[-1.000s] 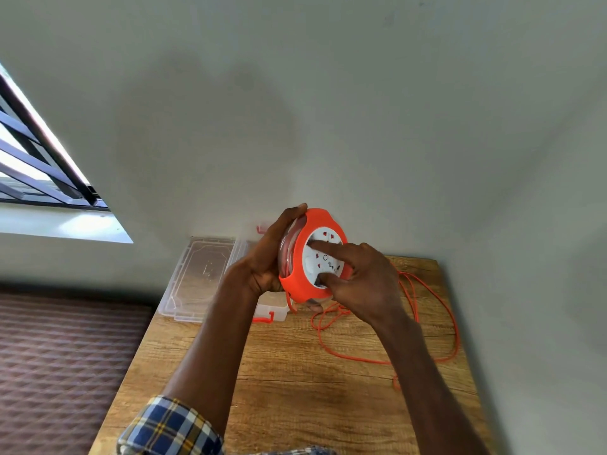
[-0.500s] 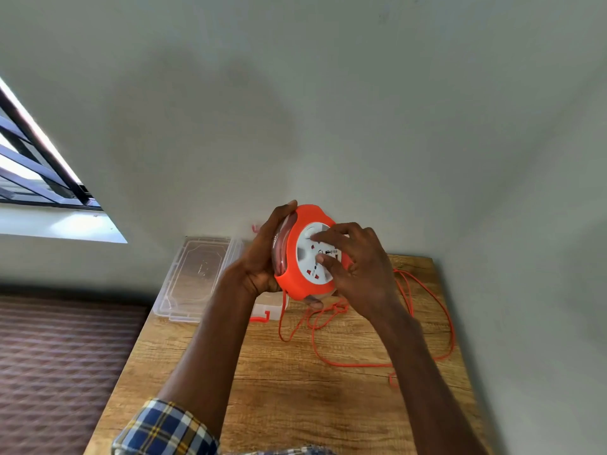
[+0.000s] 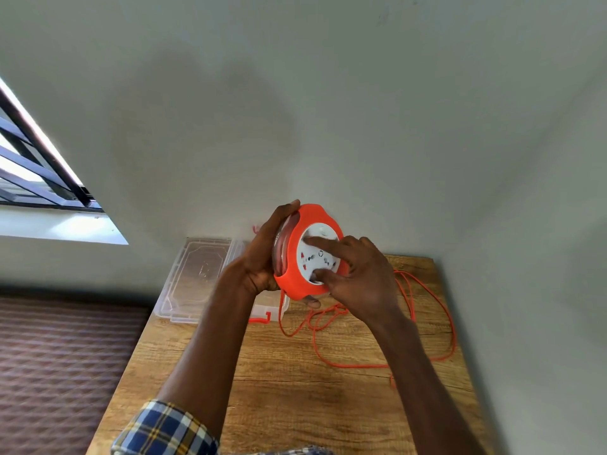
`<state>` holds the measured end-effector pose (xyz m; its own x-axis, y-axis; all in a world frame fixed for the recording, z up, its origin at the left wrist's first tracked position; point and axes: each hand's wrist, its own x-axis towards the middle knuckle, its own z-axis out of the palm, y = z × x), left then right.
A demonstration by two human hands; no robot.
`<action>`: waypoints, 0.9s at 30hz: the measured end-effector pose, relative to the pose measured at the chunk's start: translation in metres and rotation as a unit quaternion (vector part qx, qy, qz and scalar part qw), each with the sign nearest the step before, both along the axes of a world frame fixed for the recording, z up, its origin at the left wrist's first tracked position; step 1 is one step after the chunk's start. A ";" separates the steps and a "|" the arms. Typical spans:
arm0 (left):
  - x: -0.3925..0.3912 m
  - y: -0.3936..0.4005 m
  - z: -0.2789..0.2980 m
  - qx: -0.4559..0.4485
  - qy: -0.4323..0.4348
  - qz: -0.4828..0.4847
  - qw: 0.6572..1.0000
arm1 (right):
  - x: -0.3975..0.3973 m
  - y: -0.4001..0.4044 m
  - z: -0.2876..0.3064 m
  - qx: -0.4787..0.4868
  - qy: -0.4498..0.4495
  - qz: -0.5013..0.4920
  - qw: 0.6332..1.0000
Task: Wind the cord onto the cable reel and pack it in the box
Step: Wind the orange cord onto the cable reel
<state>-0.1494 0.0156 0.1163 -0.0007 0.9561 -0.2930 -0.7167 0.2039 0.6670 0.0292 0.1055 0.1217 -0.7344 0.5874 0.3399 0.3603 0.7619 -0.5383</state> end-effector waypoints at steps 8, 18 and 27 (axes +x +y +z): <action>0.010 -0.001 0.008 -0.033 0.004 0.022 0.999 | -0.006 -0.012 0.004 -0.026 0.042 -0.092 0.995; 0.003 -0.008 0.007 -0.017 -0.020 -0.016 1.000 | 0.008 0.010 0.006 -0.061 -0.050 0.145 0.986; 0.005 -0.004 0.007 -0.044 0.024 0.003 0.999 | 0.005 -0.002 0.004 -0.035 -0.012 0.017 0.999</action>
